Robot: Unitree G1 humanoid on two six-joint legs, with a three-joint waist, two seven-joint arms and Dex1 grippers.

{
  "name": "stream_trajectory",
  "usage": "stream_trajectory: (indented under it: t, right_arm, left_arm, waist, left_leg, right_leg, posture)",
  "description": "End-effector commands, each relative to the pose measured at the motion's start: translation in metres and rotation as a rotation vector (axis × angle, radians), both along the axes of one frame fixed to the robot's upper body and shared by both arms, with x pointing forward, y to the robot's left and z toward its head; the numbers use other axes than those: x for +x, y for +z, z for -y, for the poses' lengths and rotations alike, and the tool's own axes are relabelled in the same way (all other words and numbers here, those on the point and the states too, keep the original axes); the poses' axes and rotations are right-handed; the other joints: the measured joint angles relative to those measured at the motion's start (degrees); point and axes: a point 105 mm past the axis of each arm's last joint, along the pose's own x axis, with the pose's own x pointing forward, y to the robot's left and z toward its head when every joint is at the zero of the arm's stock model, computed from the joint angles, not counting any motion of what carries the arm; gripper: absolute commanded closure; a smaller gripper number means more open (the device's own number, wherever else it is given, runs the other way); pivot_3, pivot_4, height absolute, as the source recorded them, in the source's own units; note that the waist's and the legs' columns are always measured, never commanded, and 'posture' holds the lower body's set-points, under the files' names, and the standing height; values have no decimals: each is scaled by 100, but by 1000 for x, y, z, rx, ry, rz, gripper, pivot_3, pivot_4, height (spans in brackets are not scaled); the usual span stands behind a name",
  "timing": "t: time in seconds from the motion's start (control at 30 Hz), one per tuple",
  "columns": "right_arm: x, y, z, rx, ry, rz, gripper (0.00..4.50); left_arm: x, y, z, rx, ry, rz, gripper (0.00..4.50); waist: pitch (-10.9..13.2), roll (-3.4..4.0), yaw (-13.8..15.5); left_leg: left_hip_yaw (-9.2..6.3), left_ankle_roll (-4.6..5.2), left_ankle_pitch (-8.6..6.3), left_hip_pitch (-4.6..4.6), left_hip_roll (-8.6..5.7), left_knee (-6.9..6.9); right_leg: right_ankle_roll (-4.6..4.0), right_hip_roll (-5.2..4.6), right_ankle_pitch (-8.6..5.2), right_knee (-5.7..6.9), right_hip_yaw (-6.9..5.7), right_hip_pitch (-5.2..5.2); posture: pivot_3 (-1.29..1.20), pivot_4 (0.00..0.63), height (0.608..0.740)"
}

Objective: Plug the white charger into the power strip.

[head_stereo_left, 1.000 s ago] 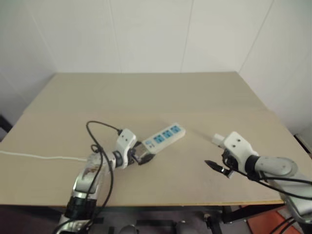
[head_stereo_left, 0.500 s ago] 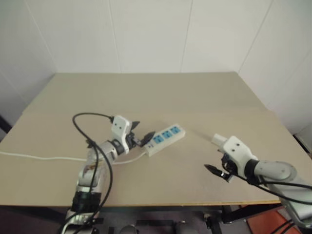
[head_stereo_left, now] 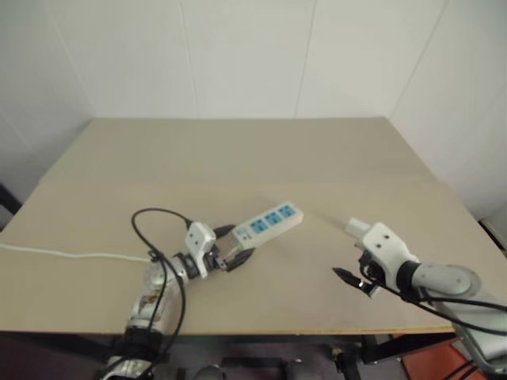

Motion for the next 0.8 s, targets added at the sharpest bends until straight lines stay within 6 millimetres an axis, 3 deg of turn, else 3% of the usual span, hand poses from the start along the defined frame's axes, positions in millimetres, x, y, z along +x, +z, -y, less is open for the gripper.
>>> stream_trajectory:
  t: [0.03, 0.8]
  right_arm:
    - [-1, 10, -4, -14, 17, 43, 0]
    - [-3, 9, -5, -19, 12, 36, 0]
  left_arm:
    - [3, 5, 1, -22, -2, 48, 15]
    - [16, -11, 13, 51, -68, 14, 15]
  waist:
    - [-1, 0, -4]
    - [-10, 1, -1]
  left_leg:
    - [0, 0, 0, 0, 0, 0]
    - [0, 0, 0, 6, -2, 0]
  right_leg:
    - [0, 0, 0, 0, 0, 0]
    - [2, 0, 1, -3, 0, 8]
  posture:
    - [0, 150, 740]
    - [0, 150, 740]
